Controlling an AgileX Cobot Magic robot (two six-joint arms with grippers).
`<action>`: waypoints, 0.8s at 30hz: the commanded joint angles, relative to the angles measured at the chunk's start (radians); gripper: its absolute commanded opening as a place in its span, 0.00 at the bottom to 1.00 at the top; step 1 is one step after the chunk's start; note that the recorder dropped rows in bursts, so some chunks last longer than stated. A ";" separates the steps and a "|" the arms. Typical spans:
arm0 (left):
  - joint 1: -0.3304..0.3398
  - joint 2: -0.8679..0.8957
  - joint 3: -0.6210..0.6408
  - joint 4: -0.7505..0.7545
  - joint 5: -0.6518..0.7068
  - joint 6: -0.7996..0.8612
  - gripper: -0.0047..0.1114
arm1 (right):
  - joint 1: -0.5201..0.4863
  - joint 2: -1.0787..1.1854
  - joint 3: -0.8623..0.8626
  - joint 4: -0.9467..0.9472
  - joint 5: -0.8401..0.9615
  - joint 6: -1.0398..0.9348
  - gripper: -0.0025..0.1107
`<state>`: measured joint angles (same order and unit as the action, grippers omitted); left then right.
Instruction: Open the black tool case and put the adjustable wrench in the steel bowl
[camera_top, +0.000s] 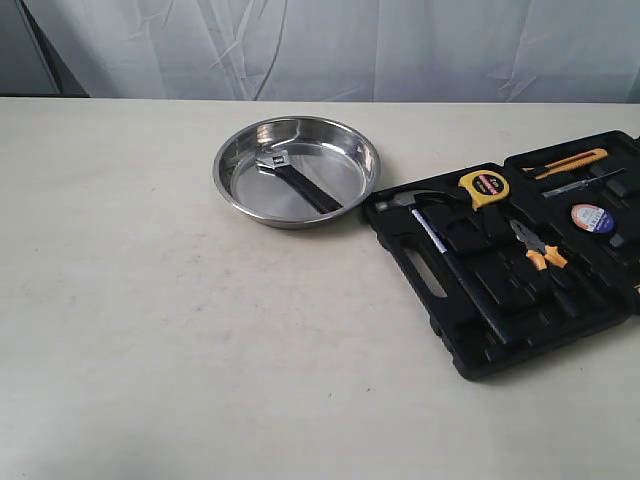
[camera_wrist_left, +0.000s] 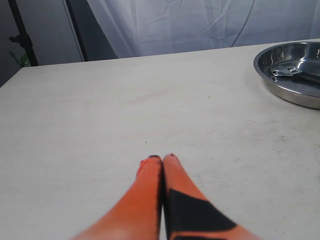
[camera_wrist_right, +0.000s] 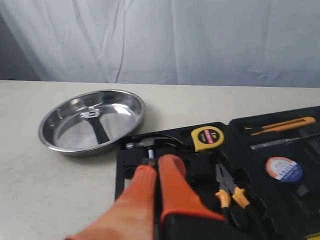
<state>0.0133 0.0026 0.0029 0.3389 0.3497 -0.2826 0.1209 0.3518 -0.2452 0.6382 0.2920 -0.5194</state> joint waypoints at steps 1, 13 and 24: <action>0.004 -0.003 -0.003 0.004 -0.008 -0.002 0.04 | -0.004 -0.051 0.117 -0.004 -0.165 0.000 0.01; 0.004 -0.003 -0.003 0.004 -0.008 -0.002 0.04 | -0.002 -0.110 0.242 -0.786 -0.350 0.733 0.01; 0.004 -0.003 -0.003 0.004 -0.008 -0.002 0.04 | -0.131 -0.330 0.245 -0.784 -0.211 0.733 0.01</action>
<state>0.0133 0.0026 0.0029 0.3389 0.3497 -0.2826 0.0488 0.0548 -0.0025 -0.1334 0.0774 0.2133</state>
